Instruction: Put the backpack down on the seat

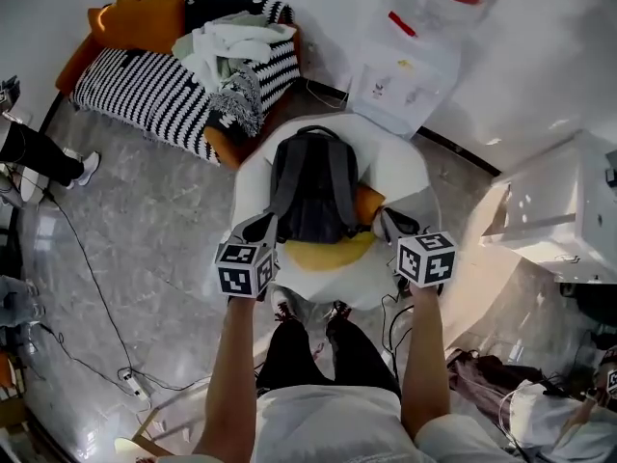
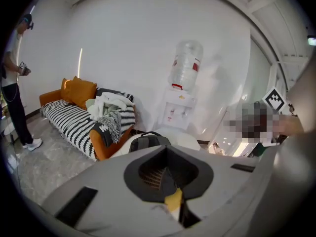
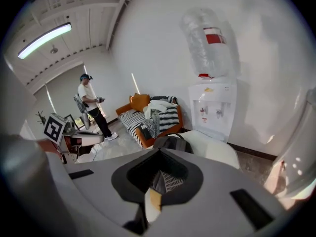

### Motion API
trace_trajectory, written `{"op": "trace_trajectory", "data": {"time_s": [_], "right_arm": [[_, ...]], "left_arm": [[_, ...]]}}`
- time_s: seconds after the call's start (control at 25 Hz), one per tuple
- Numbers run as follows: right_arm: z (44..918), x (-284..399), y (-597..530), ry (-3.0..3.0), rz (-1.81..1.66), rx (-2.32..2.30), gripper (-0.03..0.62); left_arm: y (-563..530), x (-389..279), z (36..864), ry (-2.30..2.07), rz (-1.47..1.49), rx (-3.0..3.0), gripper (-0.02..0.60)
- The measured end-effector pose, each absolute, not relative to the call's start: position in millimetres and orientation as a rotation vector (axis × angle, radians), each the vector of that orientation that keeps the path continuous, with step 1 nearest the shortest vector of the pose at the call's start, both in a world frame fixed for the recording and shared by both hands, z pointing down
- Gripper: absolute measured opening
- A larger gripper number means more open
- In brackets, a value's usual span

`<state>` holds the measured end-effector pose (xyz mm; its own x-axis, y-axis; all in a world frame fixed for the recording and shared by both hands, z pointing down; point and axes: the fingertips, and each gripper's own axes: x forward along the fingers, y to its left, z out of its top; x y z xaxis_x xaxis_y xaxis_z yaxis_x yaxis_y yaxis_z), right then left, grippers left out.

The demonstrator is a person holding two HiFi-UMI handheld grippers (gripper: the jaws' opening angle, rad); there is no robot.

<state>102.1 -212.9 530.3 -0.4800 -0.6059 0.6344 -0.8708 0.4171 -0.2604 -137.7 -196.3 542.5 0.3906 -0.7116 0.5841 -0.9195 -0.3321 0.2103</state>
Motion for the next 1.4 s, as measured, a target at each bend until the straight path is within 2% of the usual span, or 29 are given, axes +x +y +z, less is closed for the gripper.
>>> {"op": "trace_trajectory", "data": {"time_s": [0.72,1.4], "right_arm": [[406.7,78.1,-196.5,-2.355,0.605,1.198,0.005],[260.8,50.4,-238.1,-2.582,0.431,1.254,0.005]], "left_arm": [[-185.7,-137.9,435.0,-1.4,0.519,2.296,0.008],[-229.2,-140.1,280.2,-1.521,0.323,2.559,0.008]]}}
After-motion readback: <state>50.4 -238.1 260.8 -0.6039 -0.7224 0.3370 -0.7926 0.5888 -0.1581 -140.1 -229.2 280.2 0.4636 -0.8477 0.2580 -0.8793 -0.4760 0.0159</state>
